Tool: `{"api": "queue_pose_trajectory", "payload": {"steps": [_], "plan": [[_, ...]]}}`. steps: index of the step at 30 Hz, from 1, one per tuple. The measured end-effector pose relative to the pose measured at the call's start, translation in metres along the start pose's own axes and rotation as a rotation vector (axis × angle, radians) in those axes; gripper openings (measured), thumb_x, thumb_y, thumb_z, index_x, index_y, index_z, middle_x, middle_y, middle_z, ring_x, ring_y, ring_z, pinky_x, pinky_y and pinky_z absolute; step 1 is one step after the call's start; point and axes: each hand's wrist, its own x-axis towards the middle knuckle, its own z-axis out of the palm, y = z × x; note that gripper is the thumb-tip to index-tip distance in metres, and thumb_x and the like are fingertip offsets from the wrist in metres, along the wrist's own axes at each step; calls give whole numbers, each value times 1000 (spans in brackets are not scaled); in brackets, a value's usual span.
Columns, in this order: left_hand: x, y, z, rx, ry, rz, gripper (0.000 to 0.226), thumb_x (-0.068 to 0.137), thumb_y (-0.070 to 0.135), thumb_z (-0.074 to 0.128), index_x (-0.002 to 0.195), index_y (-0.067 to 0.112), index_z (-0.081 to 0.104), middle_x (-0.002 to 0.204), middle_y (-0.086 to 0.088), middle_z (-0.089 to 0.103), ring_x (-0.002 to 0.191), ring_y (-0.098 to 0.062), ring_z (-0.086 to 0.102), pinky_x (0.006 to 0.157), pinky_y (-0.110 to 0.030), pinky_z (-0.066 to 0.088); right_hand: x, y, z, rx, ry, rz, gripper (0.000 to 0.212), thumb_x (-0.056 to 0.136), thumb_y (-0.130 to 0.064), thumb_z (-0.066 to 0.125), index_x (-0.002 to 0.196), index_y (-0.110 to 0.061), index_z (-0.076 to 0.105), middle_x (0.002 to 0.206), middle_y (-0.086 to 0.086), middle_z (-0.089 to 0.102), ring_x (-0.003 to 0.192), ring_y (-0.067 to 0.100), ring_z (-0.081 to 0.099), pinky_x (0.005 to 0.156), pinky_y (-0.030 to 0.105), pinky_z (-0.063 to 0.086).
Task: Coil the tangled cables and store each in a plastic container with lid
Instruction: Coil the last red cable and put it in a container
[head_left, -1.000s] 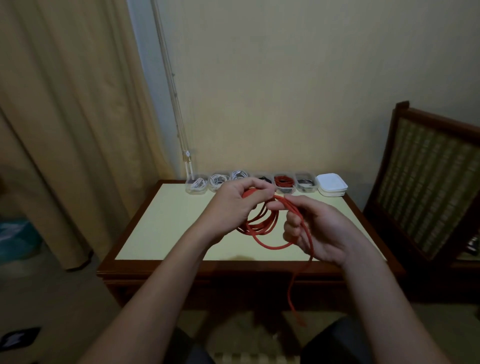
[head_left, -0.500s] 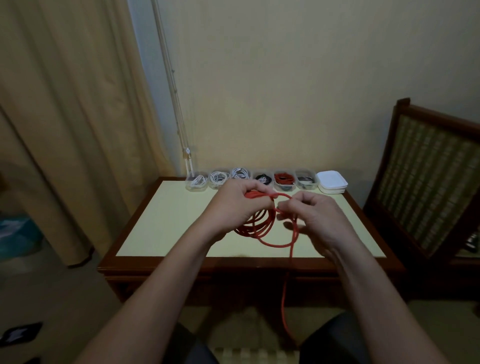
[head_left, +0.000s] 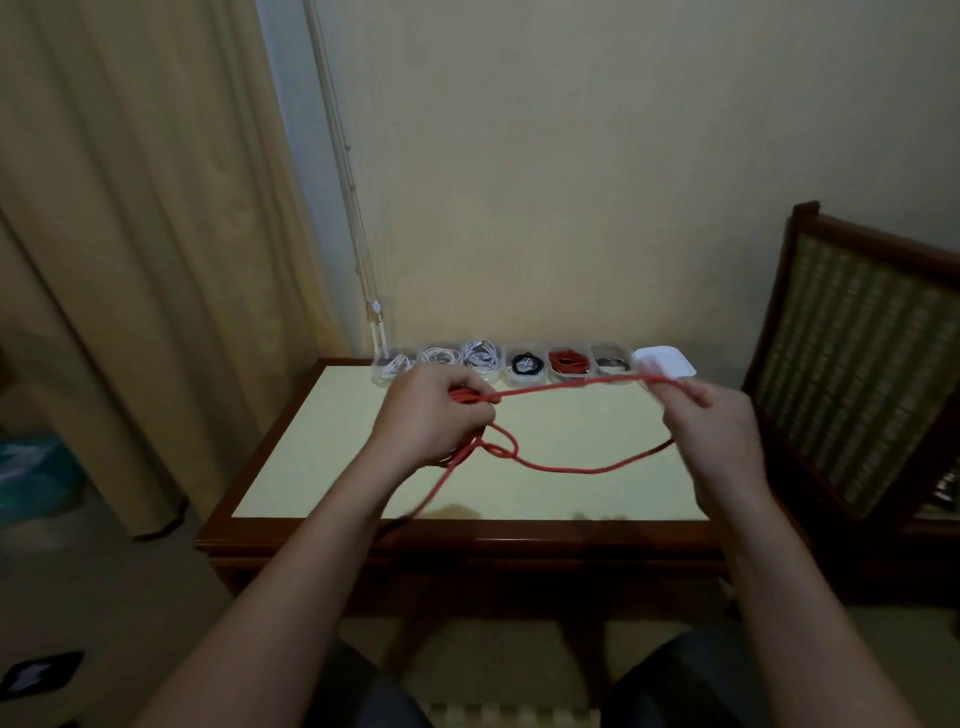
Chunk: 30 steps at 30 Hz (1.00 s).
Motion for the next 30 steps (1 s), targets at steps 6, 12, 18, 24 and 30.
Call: {"api": "queue_pose_trajectory", "payload": {"steps": [6, 12, 18, 24, 30], "plan": [[5, -10, -16, -316, 32, -124, 19, 75, 10, 78, 81, 27, 79, 81, 0, 76, 72, -9, 61, 69, -26, 43, 15, 23, -18, 343, -252, 374, 45, 92, -35, 62, 55, -19, 44, 47, -5, 20, 41, 13, 17, 46, 27, 10], [8, -19, -24, -433, 131, -142, 19, 79, 7, 76, 84, 25, 78, 87, 3, 75, 79, -9, 63, 68, -22, 45, 10, 30, -21, -524, -29, -126, 47, 84, -40, 74, 61, -7, 49, 49, -4, 43, 55, 17, 41, 57, 35, 36], [-1, -6, -21, -514, -108, -82, 25, 78, 27, 84, 102, 23, 77, 75, 8, 72, 52, -3, 48, 50, -18, 33, -6, 29, -4, -256, -505, 51, 19, 89, -28, 75, 85, -12, 68, 62, 4, 53, 58, 18, 52, 61, 35, 47], [-4, 10, -3, -669, -176, -85, 29, 93, 28, 70, 114, 7, 70, 56, 7, 35, 48, -10, 23, 43, -20, 24, -19, 10, 26, 192, -623, 178, 33, 82, -32, 68, 103, -6, 69, 69, 0, 54, 65, 20, 52, 58, 29, 41], [0, 14, 0, -856, -186, -99, 25, 94, 21, 69, 113, 5, 67, 56, 6, 39, 42, -6, 23, 38, -17, 23, -13, 0, 24, 249, -874, 186, 43, 81, -5, 58, 123, -14, 63, 104, 3, 64, 89, 21, 63, 72, 33, 50]]}}
